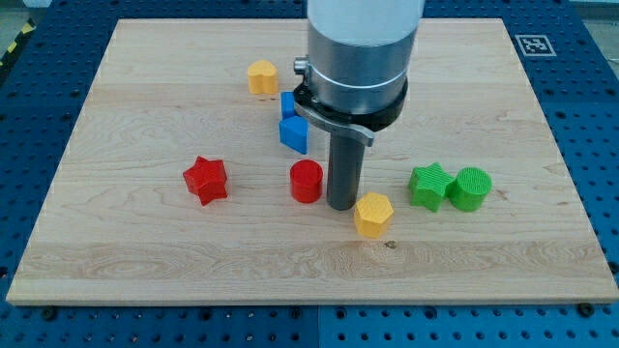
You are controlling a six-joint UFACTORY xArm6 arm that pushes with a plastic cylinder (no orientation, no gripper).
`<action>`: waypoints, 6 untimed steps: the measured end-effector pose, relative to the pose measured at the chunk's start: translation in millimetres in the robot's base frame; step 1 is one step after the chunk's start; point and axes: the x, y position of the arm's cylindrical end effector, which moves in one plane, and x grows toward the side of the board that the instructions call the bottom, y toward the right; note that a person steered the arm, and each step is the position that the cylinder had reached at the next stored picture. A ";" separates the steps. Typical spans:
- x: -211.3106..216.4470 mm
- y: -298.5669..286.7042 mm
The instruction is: Push the red circle to the red star
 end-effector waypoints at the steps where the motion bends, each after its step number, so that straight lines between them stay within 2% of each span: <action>1: -7.7 0.1; 5: -21.7 -2.4; 6: -21.7 -34.6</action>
